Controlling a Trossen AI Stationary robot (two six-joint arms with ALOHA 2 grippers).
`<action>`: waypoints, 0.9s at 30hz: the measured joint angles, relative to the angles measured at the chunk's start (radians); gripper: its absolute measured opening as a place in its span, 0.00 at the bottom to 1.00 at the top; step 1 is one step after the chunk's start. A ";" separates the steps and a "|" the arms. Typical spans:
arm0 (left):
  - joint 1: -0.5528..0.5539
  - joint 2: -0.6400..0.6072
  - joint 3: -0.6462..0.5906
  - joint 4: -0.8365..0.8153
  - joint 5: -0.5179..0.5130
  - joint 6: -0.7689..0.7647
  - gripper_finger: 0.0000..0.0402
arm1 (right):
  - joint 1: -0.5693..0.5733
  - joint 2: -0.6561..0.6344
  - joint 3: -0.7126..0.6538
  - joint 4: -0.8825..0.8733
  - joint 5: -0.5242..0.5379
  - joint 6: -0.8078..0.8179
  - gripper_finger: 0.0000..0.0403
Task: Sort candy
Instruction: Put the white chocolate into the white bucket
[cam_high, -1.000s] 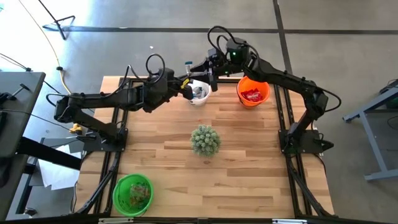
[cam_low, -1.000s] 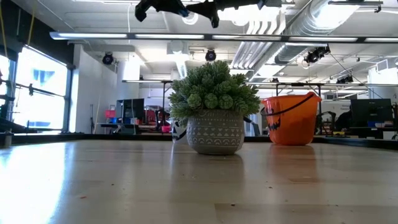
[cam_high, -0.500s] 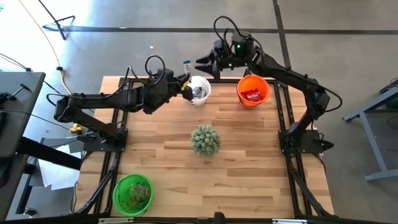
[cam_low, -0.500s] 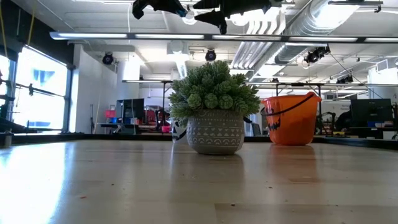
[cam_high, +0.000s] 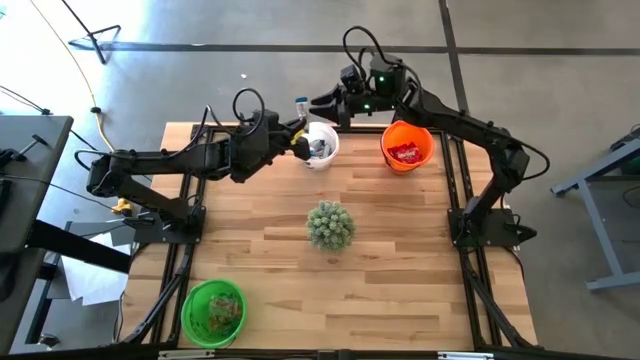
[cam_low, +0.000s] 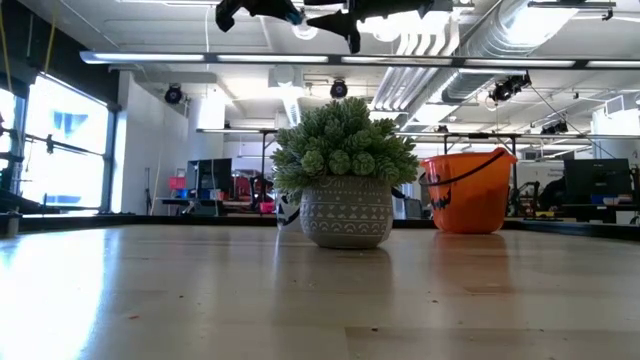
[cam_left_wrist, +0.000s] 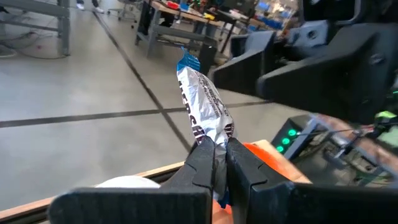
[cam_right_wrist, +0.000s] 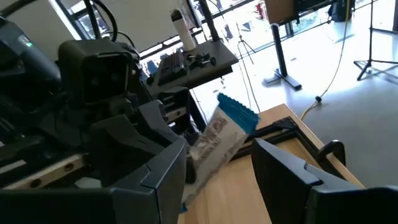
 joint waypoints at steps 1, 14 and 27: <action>0.000 0.000 0.000 0.011 0.009 0.001 0.01 | 0.003 0.000 0.000 0.000 0.010 0.000 0.44; 0.000 0.000 0.000 0.046 0.014 0.000 0.01 | 0.011 0.000 0.000 0.015 0.020 0.050 0.44; 0.000 0.006 0.000 0.102 0.013 0.001 0.01 | 0.044 0.001 0.000 0.052 0.021 0.079 0.44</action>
